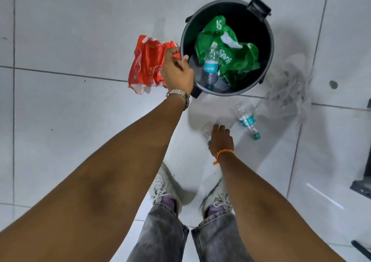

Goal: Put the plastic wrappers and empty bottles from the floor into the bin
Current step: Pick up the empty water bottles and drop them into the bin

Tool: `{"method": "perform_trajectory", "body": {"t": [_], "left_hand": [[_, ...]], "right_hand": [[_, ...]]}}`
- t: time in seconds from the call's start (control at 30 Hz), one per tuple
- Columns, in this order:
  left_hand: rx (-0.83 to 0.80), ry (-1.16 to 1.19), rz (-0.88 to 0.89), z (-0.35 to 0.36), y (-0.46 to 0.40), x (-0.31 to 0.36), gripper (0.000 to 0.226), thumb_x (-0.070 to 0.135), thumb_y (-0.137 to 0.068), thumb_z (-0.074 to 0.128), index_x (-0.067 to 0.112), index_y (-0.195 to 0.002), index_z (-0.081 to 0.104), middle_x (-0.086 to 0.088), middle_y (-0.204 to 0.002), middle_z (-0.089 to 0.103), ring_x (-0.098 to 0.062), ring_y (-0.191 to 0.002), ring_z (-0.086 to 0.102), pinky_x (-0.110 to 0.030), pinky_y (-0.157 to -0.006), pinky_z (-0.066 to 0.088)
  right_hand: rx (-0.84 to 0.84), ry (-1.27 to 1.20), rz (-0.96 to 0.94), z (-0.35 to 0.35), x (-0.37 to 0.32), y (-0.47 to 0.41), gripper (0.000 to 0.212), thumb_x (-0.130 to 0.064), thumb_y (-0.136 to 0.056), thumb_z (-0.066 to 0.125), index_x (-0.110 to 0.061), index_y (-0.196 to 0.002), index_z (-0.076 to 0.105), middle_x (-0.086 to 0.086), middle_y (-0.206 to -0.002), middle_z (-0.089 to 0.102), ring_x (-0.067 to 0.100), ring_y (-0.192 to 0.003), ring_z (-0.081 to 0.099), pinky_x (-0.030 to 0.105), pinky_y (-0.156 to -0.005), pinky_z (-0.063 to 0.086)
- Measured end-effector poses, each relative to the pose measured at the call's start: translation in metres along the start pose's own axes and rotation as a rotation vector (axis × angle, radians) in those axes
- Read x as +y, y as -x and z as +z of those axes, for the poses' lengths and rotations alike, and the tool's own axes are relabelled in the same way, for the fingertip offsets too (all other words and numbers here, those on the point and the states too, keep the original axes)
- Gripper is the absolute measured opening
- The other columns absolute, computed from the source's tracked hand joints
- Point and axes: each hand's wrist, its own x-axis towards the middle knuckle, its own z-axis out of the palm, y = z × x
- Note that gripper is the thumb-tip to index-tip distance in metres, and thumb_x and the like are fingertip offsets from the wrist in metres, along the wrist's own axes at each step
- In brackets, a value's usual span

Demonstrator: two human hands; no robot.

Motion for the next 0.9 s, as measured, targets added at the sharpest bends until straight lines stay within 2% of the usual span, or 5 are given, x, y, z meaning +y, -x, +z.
{"method": "perform_trajectory", "body": {"t": [0.23,0.37,0.53,0.77,0.9], "left_hand": [[-0.015,0.022,-0.023,-0.002,-0.003,-0.002,0.014,0.007,-0.088,0.064,0.003,-0.101,0.066,0.007,-0.061,0.048,-0.009,-0.056,0.047,-0.025,-0.060,0.046],[-0.028,0.021,-0.088,-0.007,-0.003,0.009,0.014,0.006,-0.087,0.066,0.004,-0.101,0.068,0.007,-0.061,0.048,-0.007,-0.055,0.045,-0.024,-0.061,0.045],[-0.037,-0.012,-0.142,-0.008,0.000,0.018,0.016,0.008,-0.088,0.065,0.009,-0.104,0.068,0.003,-0.068,0.056,0.001,-0.056,0.049,-0.017,-0.060,0.043],[-0.060,0.022,-0.143,-0.008,0.000,0.012,0.018,0.009,-0.089,0.064,0.007,-0.107,0.068,0.002,-0.068,0.053,0.000,-0.059,0.049,-0.002,-0.054,0.040],[-0.081,0.018,-0.134,-0.009,-0.002,0.007,0.019,0.012,-0.090,0.064,0.009,-0.109,0.067,0.007,-0.066,0.051,-0.001,-0.060,0.048,-0.007,-0.057,0.043]], "right_hand": [[0.169,-0.380,0.168,-0.027,-0.004,-0.007,0.060,-0.011,-0.083,0.069,-0.002,-0.137,0.044,0.019,-0.130,0.058,0.039,-0.122,0.057,0.043,-0.099,0.053],[0.973,-1.251,0.524,-0.121,-0.016,0.039,0.045,-0.008,-0.075,0.083,0.007,-0.110,0.058,0.013,-0.102,0.067,0.024,-0.093,0.069,0.009,-0.080,0.049],[1.551,-1.634,0.241,-0.242,-0.014,0.062,0.053,-0.017,-0.076,0.085,0.011,-0.115,0.061,0.018,-0.116,0.072,0.023,-0.102,0.075,0.040,-0.088,0.062],[0.475,-0.617,-0.092,-0.298,-0.049,0.005,0.049,-0.033,-0.077,0.083,-0.009,-0.117,0.070,0.008,-0.114,0.074,0.022,-0.106,0.069,0.035,-0.097,0.053],[0.496,-0.599,-0.034,-0.297,-0.024,-0.004,0.040,-0.039,-0.073,0.082,-0.018,-0.106,0.076,0.003,-0.107,0.077,0.021,-0.100,0.071,0.034,-0.093,0.057]]}}
